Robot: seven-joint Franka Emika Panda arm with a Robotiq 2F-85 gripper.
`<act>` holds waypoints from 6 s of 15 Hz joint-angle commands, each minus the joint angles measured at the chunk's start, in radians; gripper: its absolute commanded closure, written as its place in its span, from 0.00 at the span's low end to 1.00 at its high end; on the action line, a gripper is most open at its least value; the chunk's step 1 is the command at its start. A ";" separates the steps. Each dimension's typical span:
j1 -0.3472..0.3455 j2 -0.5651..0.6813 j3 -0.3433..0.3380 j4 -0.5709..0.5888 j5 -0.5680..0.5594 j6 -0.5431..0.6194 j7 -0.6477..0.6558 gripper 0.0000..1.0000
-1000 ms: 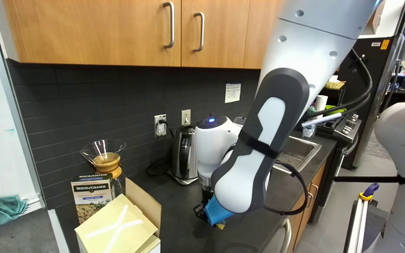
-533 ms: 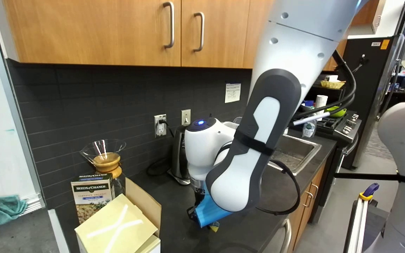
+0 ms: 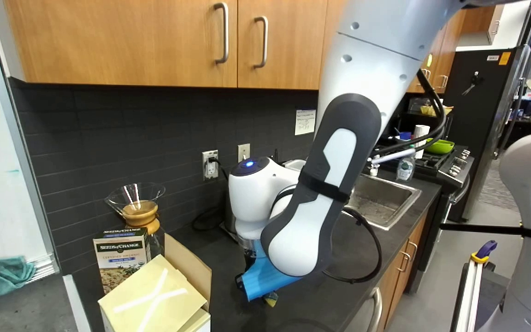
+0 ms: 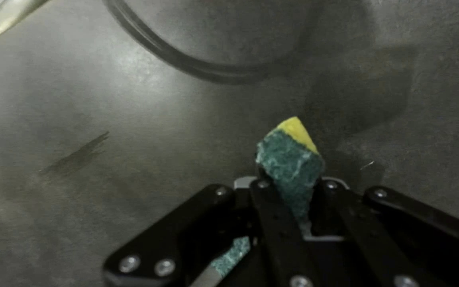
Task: Shift the sponge to the left
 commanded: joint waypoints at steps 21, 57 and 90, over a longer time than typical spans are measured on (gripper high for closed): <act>-0.185 0.108 0.176 0.205 -0.103 -0.094 0.158 0.95; -0.299 -0.273 0.222 -0.133 -0.492 -0.223 0.265 0.00; -0.848 -0.801 0.490 -0.370 -0.391 -0.599 -0.307 0.00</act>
